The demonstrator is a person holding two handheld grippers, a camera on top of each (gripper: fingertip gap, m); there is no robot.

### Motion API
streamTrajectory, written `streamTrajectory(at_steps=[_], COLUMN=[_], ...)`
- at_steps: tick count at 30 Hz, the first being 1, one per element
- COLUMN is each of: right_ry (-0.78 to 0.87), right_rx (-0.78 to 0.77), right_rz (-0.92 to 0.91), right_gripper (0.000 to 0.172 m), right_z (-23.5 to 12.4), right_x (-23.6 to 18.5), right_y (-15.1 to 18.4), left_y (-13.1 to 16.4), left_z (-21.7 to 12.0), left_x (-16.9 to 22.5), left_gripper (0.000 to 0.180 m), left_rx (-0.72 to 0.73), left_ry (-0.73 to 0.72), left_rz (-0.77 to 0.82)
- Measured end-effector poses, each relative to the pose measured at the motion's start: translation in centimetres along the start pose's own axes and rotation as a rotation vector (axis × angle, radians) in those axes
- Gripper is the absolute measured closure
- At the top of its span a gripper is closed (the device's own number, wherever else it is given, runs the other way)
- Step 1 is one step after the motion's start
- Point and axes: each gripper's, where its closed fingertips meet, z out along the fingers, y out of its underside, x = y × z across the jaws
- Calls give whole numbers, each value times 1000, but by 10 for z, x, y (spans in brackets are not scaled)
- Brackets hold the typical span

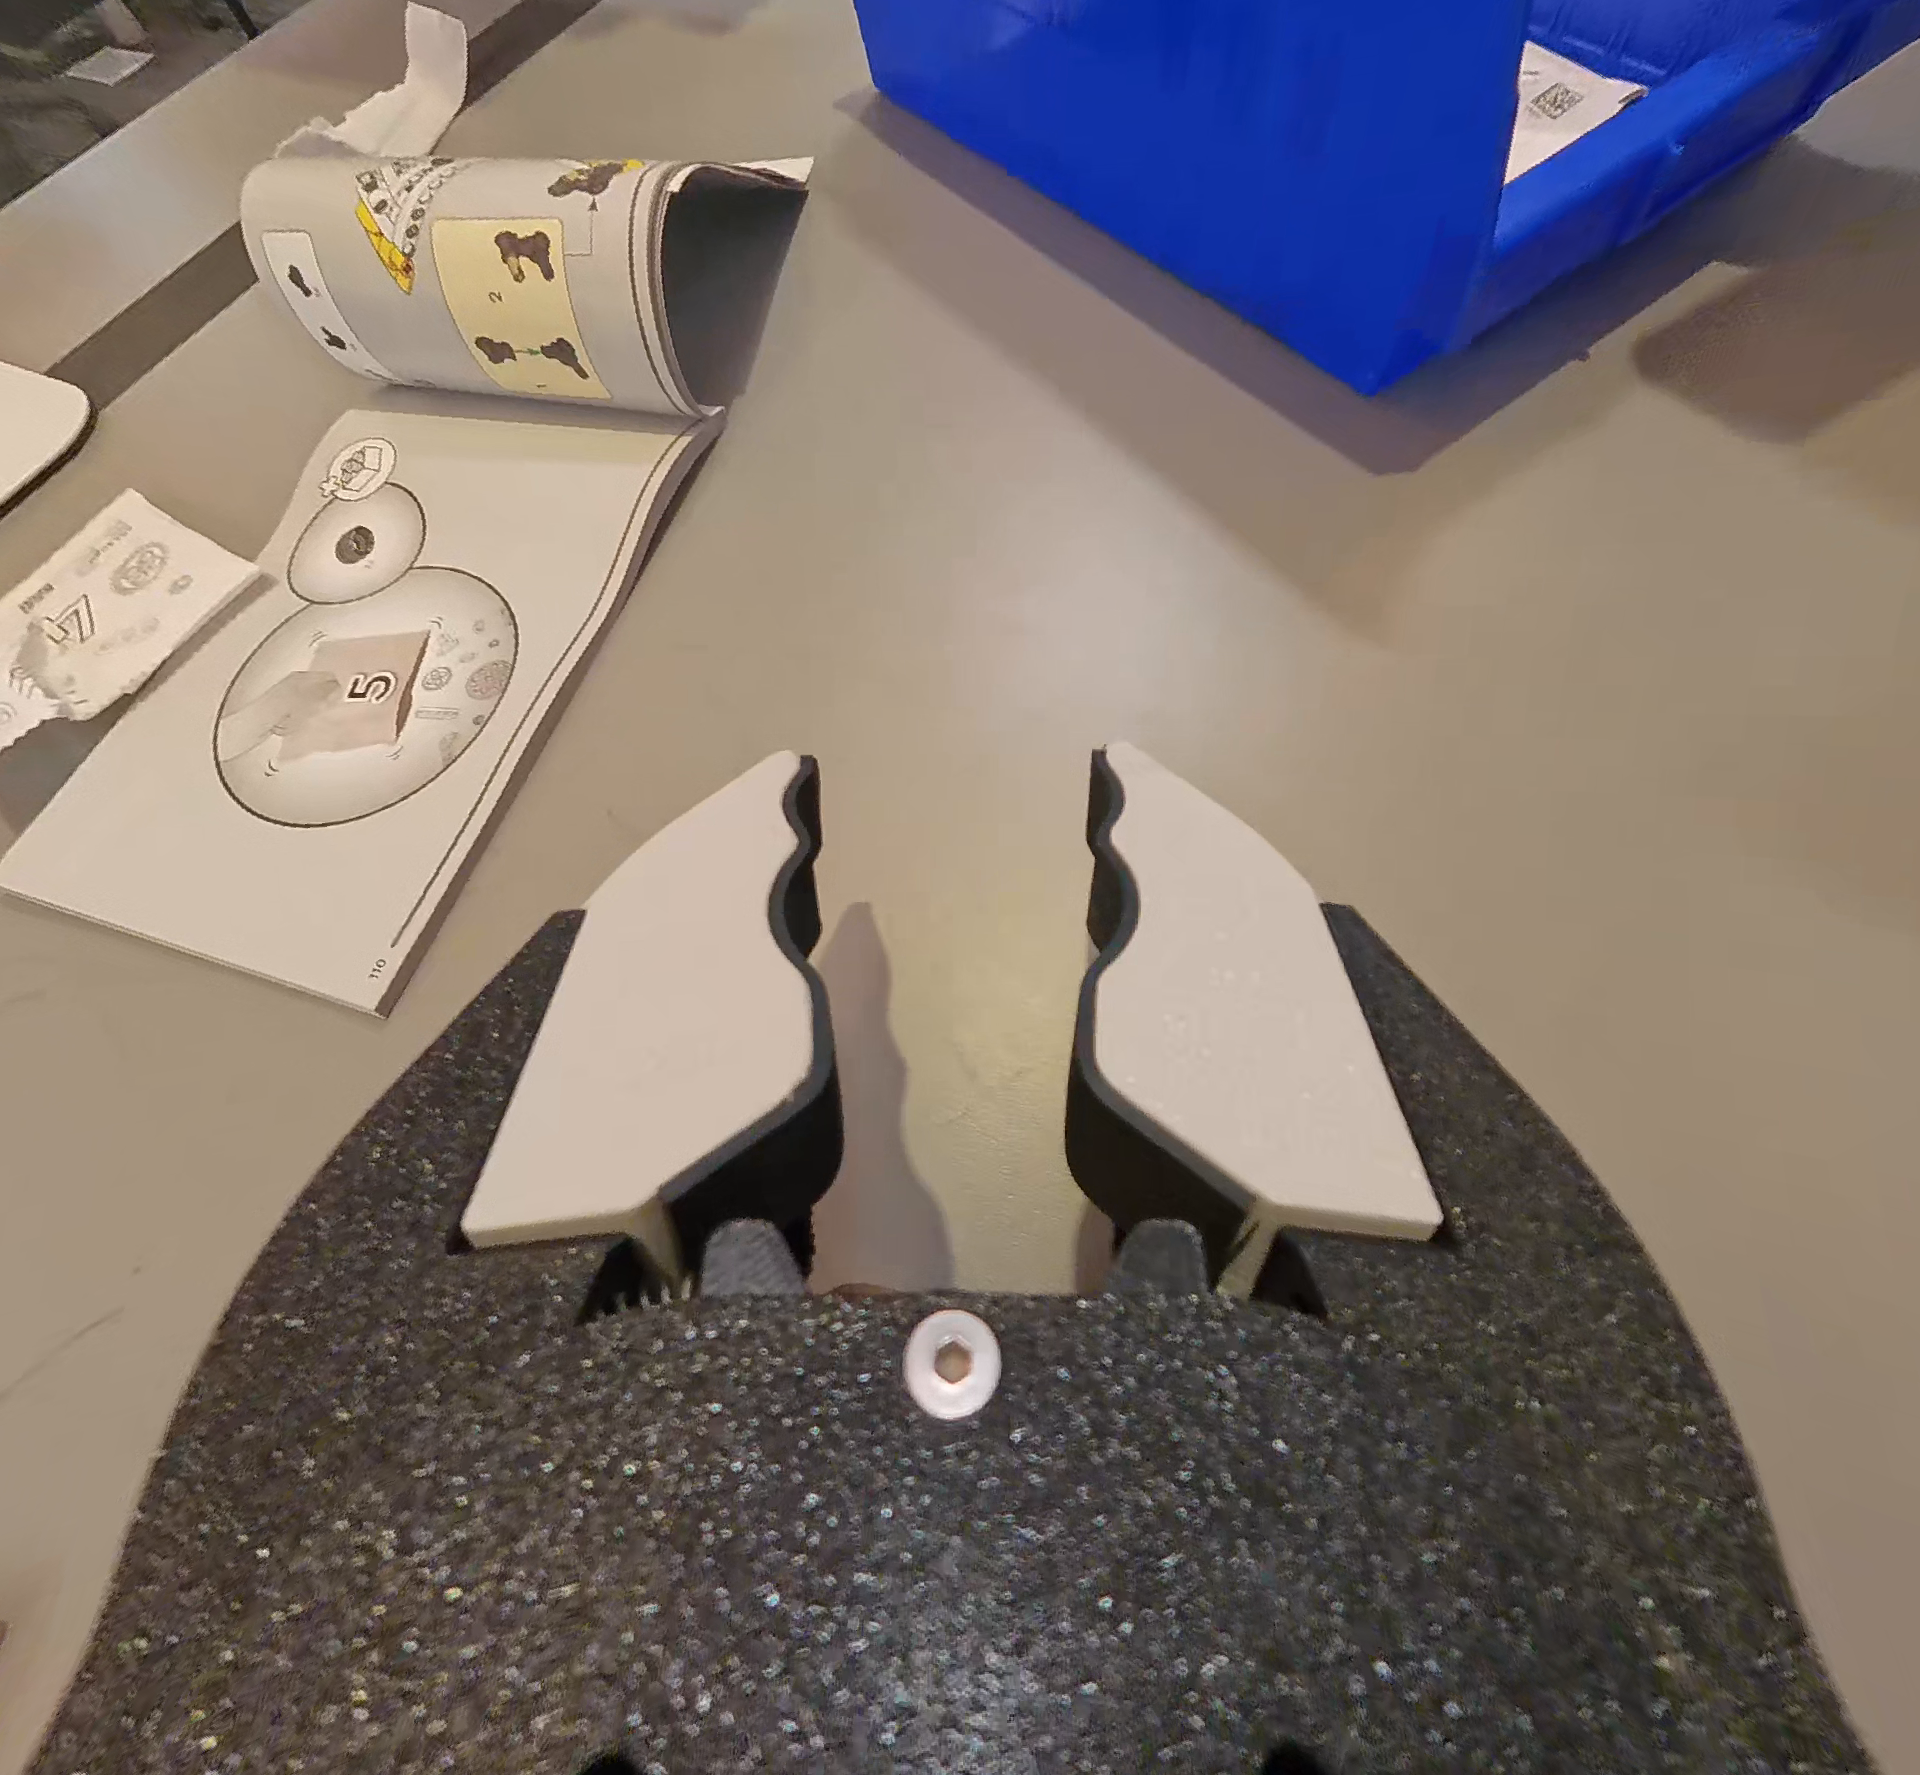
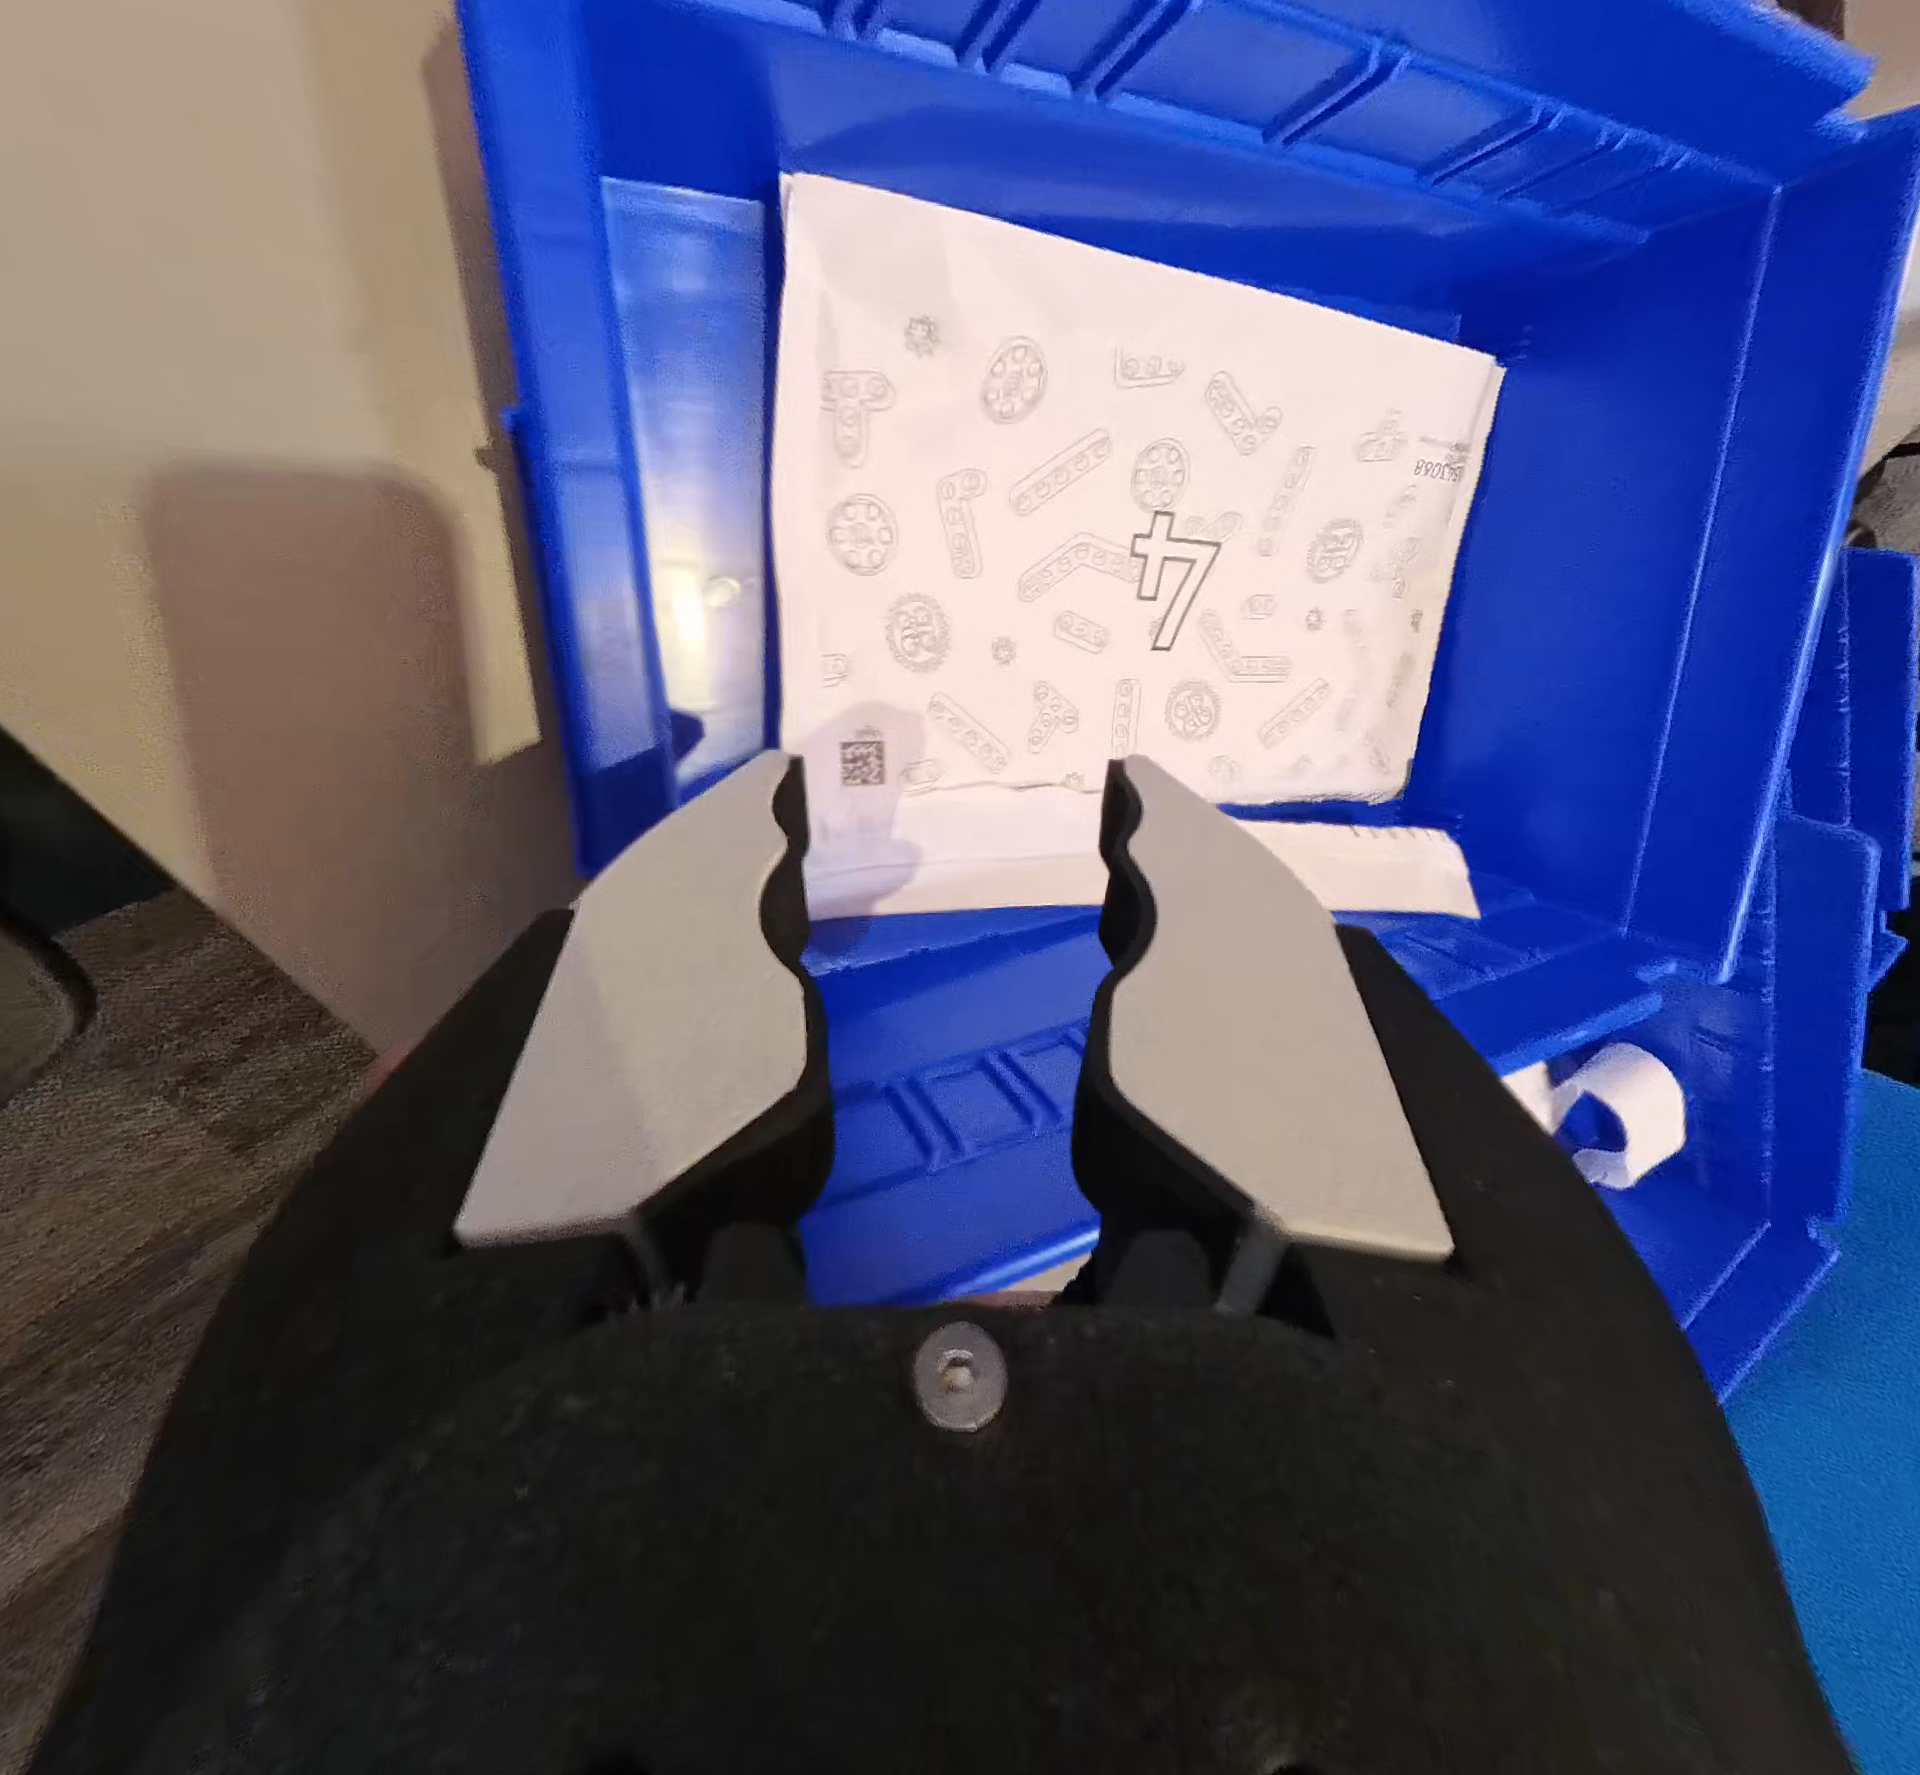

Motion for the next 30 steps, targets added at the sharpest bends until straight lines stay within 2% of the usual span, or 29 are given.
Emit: streamTrajectory(at_steps=[6, 7, 16, 19, 23, 25, 27, 30], right_ry=[-102, -115, -166, -160, -90, -38, -14, -82], right_rx=[-202, -217, -365, -335, -135, -48, -24, -29], right_rz=[-206, -223, -311, -316, -336, -450, -596, -751], right_gripper=[111, 116, 117, 109, 108, 113, 116, 118], right_z=[33, 37, 55, 52, 47, 47, 52, 65], right_x=[-11, -13, -13, -7, 20, 34, 42, 43], right_y=[16, 16, 27, 21, -17, -39, -51, -58], left_y=[4, 4, 3, 3, 2, 3, 4, 6], left_z=[-1, -1, -1, -2, -3, -2, -2, -2], left_x=[-3, -4, -6, -7, -7, -7, -8, -11], left_gripper=[130, 130, 130, 130, 130, 130, 130, 130], left_rx=[-12, -12, -21, -19, -16, -19, -23, -29], left_ry=[-9, -10, -28, -32, -33, -34, -40, -56], left_rz=[-8, -10, 11, 12, 8, 12, 18, 17])
